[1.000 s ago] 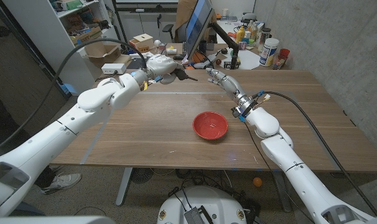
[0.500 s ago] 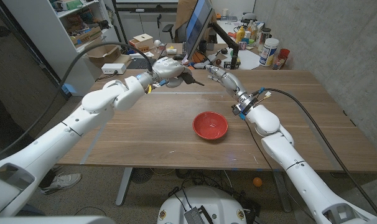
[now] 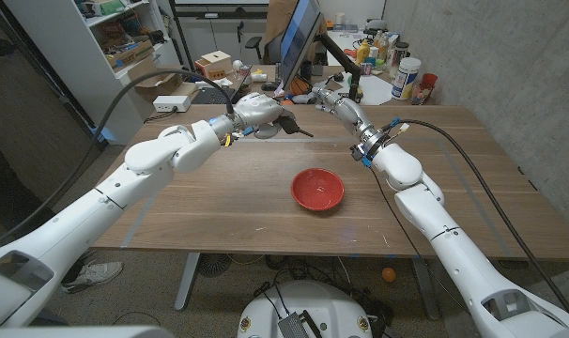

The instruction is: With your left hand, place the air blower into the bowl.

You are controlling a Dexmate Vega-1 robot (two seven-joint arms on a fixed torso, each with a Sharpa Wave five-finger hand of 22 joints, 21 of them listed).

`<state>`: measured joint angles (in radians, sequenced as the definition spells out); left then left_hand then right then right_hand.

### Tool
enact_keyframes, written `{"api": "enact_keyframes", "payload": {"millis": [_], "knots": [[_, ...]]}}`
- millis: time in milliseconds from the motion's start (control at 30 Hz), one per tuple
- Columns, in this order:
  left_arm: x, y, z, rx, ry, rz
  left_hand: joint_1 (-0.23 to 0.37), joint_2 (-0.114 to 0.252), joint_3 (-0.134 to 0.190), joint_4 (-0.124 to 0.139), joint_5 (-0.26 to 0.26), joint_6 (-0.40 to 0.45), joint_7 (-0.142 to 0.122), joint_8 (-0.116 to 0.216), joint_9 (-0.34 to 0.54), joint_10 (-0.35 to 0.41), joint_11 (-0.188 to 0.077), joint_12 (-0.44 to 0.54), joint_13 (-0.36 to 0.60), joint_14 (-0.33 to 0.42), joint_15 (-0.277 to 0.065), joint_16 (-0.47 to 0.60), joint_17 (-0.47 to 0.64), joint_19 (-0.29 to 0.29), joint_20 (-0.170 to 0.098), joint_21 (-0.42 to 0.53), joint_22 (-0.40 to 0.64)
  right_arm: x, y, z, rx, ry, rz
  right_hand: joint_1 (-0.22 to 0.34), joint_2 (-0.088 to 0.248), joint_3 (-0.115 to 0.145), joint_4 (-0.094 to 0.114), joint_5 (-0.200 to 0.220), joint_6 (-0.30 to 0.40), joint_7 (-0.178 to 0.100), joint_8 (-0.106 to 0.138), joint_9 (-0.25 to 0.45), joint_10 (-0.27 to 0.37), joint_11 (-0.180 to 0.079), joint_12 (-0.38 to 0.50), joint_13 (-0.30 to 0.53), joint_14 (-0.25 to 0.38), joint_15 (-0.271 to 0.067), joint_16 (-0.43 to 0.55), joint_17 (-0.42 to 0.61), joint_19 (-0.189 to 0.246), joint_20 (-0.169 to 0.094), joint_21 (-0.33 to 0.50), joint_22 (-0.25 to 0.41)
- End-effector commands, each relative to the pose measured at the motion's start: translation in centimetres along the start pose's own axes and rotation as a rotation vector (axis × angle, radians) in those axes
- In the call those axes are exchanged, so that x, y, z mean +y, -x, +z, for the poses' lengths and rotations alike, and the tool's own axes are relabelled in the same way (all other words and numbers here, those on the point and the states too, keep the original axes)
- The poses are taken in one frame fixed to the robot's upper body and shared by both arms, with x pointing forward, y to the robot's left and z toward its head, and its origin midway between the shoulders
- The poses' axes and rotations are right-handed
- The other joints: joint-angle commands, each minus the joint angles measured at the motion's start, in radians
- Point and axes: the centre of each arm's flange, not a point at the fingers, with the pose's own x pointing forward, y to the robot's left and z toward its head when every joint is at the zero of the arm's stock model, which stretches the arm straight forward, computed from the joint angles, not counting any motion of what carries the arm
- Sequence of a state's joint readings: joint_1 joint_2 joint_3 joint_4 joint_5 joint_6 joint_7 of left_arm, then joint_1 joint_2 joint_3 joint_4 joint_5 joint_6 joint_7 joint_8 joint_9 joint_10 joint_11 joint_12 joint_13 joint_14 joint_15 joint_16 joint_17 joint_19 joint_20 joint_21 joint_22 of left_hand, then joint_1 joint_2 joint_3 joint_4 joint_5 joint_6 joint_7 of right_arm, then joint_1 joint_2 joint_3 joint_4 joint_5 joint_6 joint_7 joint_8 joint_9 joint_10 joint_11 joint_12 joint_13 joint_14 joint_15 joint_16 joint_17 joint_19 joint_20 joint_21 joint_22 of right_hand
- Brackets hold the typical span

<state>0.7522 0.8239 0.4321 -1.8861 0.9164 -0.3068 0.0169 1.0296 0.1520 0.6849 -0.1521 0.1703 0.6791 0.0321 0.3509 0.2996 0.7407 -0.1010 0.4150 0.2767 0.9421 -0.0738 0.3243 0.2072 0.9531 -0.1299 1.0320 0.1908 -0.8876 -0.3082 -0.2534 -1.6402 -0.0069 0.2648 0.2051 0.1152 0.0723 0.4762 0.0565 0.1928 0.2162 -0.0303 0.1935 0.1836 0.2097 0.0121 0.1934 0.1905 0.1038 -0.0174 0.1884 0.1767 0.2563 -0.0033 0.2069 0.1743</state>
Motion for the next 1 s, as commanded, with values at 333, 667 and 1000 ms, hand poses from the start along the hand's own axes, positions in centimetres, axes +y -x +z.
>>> {"api": "enact_keyframes", "payload": {"millis": [333,667,1000], "knots": [[-1.0,-0.4,2.5,-0.090,0.025,-0.010,0.007,0.009,-0.004,-0.001,0.007,0.014,-0.003,-0.003,0.005,0.079,-0.069,-0.004,0.004,0.180,-0.164,-0.006,0.002,-0.057,-0.062,0.011,0.000,-2.2,-1.2,-0.3,0.070,0.008,-0.045,0.001,-0.020,-0.005,-0.014,0.011,0.002,0.000,-0.002,0.003,-0.002,0.020,0.001,0.004,0.003,0.008,-0.002,0.001,0.005,0.007,-0.002,0.003],[-2.2,-1.4,3.5,-0.123,0.032,-0.029,0.007,0.008,-0.006,-0.002,0.008,0.014,-0.010,-0.005,0.006,0.079,-0.070,-0.007,0.005,0.181,-0.163,-0.008,0.003,-0.067,-0.061,0.013,-0.001,-2.9,-1.4,0.5,0.061,0.021,-0.057,0.000,-0.024,-0.007,-0.018,0.012,0.002,-0.001,-0.002,0.004,-0.003,0.019,0.002,0.004,0.002,0.009,-0.002,0.001,0.006,0.008,-0.002,0.003],[-3.6,-2.5,4.4,-0.151,0.043,-0.048,0.009,0.007,-0.006,-0.004,0.008,0.017,-0.017,-0.006,0.006,0.077,-0.075,-0.012,0.009,0.174,-0.163,-0.014,0.002,-0.078,-0.058,0.016,-0.001,-3.3,-1.6,1.1,0.050,0.010,-0.068,-0.002,-0.027,-0.009,-0.021,0.013,0.002,0.000,-0.002,0.004,-0.002,0.026,0.002,0.004,0.002,0.010,-0.002,0.001,0.005,0.009,-0.003,0.003]]}}
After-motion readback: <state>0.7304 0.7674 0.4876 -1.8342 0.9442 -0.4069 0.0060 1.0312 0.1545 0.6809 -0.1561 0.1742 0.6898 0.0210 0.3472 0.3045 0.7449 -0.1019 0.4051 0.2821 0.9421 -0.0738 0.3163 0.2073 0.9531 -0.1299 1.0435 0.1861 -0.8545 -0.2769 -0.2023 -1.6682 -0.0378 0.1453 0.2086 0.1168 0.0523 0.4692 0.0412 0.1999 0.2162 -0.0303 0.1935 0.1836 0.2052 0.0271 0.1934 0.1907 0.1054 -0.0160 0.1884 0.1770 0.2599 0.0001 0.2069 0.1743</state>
